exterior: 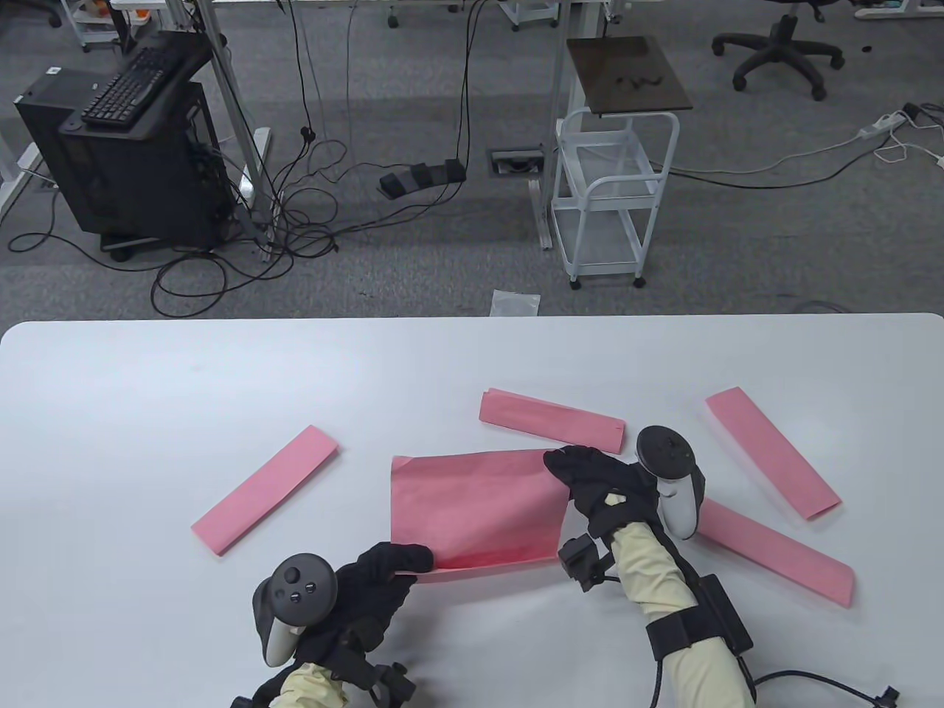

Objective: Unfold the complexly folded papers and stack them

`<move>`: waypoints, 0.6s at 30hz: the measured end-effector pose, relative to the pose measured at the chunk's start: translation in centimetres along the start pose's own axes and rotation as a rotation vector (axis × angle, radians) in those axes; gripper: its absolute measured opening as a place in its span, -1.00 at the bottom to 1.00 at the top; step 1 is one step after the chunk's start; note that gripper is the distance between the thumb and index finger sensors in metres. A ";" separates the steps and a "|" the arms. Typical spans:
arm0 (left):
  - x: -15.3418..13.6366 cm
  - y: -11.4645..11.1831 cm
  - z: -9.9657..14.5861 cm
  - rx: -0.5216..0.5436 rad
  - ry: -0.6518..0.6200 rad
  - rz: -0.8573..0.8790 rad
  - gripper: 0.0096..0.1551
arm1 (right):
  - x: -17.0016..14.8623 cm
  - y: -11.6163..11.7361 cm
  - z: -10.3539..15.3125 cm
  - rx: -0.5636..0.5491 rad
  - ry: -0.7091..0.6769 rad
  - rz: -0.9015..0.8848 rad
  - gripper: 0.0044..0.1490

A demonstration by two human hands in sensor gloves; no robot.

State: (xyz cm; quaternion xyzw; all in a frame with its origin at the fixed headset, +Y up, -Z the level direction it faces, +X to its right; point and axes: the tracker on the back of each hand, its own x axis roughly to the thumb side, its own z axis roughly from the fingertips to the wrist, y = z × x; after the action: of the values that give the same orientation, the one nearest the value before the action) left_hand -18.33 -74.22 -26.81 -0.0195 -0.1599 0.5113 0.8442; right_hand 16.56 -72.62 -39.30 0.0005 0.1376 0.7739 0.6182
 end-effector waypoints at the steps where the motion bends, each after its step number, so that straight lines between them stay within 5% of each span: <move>1: 0.0 0.0 0.0 -0.012 0.000 0.000 -0.66 | 0.1 0.0 -0.2 0.011 0.005 0.002 -0.52; 5: 0.0 -0.1 -0.1 -0.064 0.009 -0.001 -0.70 | 0.6 -0.1 -0.7 0.035 0.027 0.010 -0.52; 9: -0.2 -0.5 -0.2 -0.311 0.091 -0.020 -0.69 | 1.1 -0.6 -1.1 -0.032 0.010 0.019 -0.52; 13: -0.6 -0.5 -0.1 -0.369 0.121 -0.127 -0.68 | 0.8 -1.5 -1.1 -0.127 0.021 -0.026 -0.52; 18: -0.4 -0.5 -0.2 -0.397 0.110 -0.057 -0.67 | 0.6 -2.2 -1.1 -0.142 0.025 -0.026 -0.52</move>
State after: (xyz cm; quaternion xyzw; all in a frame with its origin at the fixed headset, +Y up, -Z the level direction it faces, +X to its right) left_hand -17.96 -74.77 -26.99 -0.2088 -0.2116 0.4437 0.8455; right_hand 18.31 -71.80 -40.90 -0.0546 0.0899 0.7736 0.6249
